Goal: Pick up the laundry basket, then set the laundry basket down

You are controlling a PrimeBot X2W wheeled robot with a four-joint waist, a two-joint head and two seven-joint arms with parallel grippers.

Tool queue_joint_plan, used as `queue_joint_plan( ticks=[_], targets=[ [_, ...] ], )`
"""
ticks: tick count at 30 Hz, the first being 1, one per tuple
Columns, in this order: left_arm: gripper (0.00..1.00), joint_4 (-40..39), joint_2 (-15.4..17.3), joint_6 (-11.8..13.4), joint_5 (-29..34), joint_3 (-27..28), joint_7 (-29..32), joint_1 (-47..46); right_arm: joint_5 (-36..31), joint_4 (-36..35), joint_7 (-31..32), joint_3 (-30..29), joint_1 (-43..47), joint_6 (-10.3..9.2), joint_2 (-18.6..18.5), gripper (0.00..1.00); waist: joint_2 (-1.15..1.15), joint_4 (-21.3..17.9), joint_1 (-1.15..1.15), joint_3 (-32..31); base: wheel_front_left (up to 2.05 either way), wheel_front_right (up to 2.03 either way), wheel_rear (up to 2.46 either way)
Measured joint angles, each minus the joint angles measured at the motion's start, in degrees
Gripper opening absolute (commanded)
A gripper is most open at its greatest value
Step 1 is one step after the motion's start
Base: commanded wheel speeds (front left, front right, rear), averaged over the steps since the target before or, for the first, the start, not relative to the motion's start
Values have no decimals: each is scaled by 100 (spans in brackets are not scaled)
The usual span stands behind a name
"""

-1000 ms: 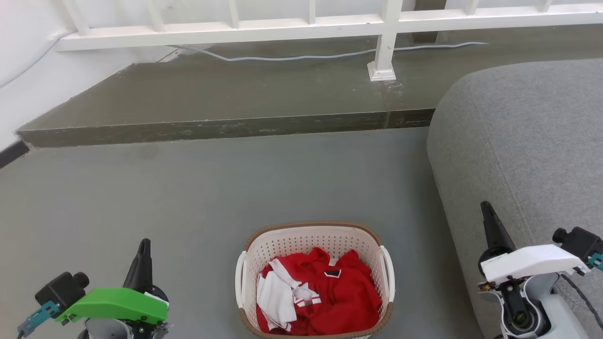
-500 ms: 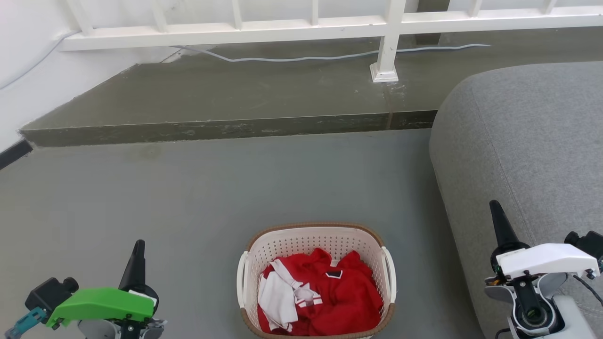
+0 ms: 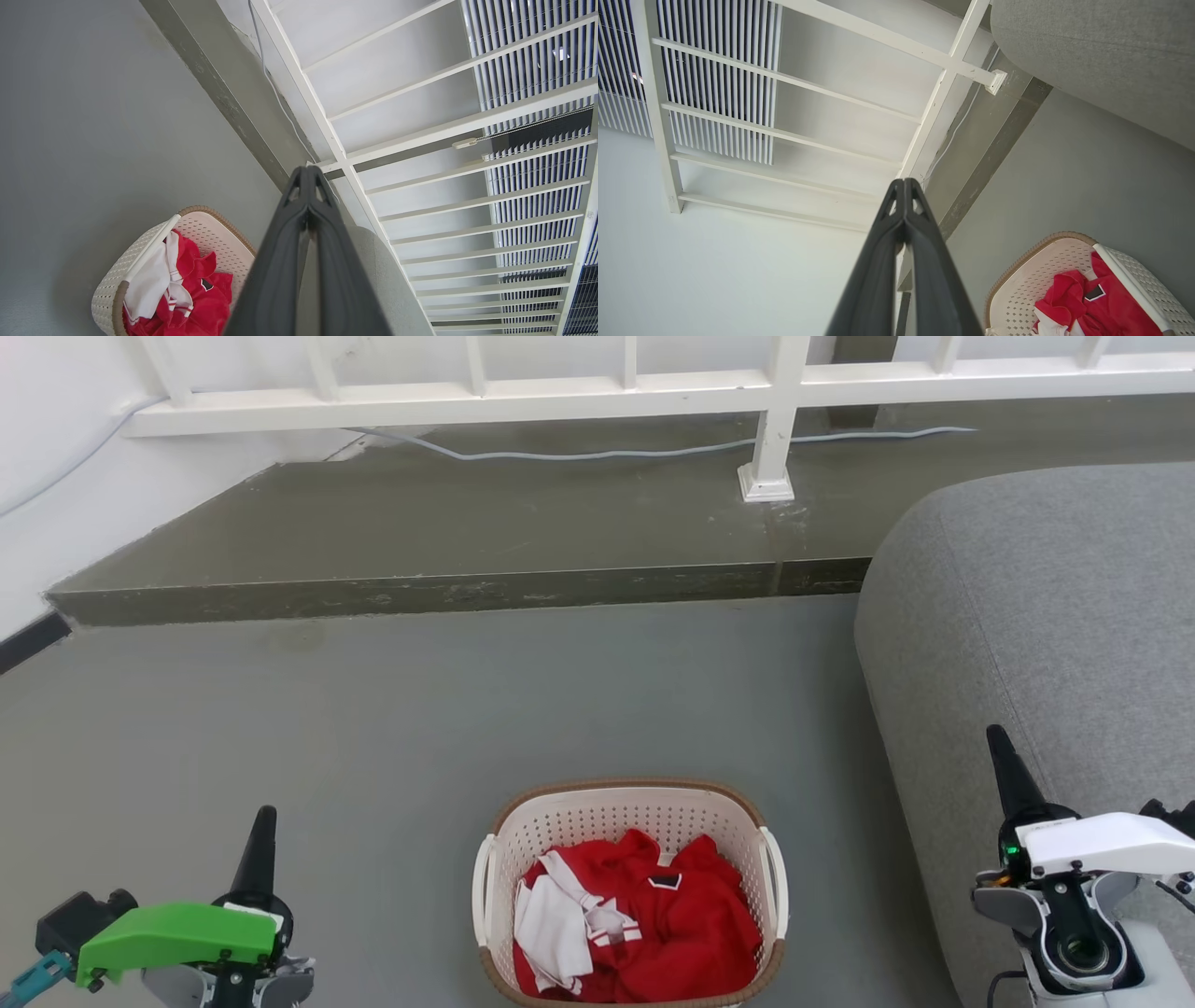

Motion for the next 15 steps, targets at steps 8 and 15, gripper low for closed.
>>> queue_joint_plan(
  ticks=[8, 15],
  targets=[
    [0, 3, -1, -16, -471, 103, 121, -53, 466, -25, 104, -123, -25, 1, 12, 0, 0, 19, 0, -9, 0, 0, 0],
    [0, 3, -2, -18, -943, 180, 260, -57, 955, -37, 256, -244, -29, 1, 38, 0, 0, 38, 0, -18, 0, 0, 0]
  ],
)
